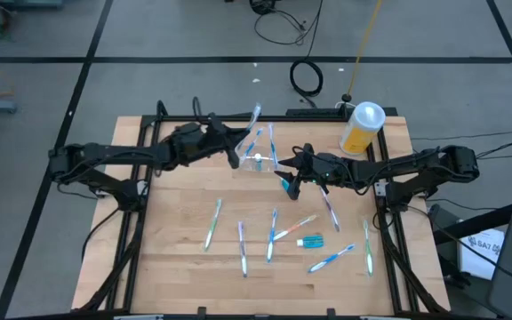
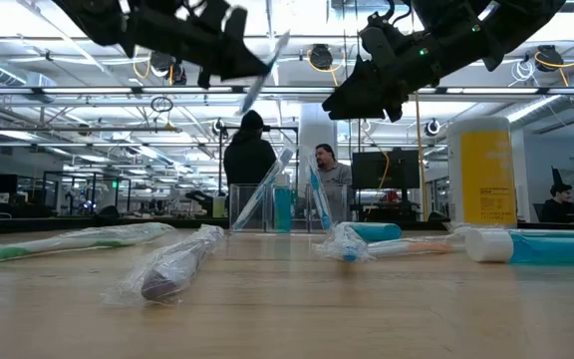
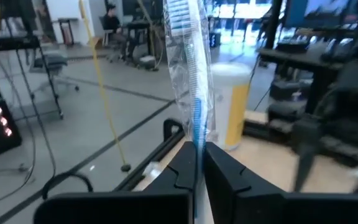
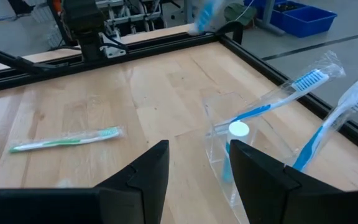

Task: Pick & Place toothbrushing station
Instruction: Put the blue toothbrush into the transparent organizer, then put the mouthwash into the transparent organizer

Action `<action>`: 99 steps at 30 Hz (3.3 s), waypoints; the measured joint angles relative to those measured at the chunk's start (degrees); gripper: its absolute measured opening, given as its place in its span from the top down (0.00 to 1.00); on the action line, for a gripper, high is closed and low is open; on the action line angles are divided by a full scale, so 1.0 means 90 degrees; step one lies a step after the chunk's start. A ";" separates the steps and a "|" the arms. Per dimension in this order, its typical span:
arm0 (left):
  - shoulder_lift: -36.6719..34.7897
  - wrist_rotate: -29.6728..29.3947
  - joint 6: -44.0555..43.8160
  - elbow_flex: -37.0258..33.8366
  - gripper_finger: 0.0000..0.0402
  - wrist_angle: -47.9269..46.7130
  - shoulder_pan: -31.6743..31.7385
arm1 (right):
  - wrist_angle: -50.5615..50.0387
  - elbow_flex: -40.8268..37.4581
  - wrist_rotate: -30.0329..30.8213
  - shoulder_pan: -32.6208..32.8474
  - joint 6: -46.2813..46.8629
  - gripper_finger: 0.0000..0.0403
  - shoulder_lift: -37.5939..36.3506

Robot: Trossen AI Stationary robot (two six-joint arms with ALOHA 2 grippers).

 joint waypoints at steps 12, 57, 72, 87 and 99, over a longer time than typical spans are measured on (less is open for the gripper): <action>0.1488 -0.0550 -0.0029 -0.0075 0.99 0.1607 0.0025 | -0.0005 0.0000 0.0000 -0.0002 -0.0202 0.59 0.0000; 0.3650 -0.1582 -0.0230 -0.1862 0.92 0.5173 -0.0134 | 0.0580 -0.0002 0.0005 -0.0197 -0.0397 0.59 -0.0002; 0.3645 -0.1604 -0.0531 -0.1861 0.85 0.5102 -0.0139 | 0.0574 -0.0002 0.0001 -0.0197 -0.0379 0.59 -0.0002; 0.2960 -0.1647 -0.0339 -0.1869 0.68 0.4117 -0.0139 | 0.0570 -0.0005 0.0000 -0.0197 -0.0377 0.59 -0.0002; 0.1169 -0.1458 -0.0435 -0.1869 0.48 0.2415 -0.0436 | -0.0079 -0.0005 -0.0003 -0.0201 -0.0196 0.59 0.0000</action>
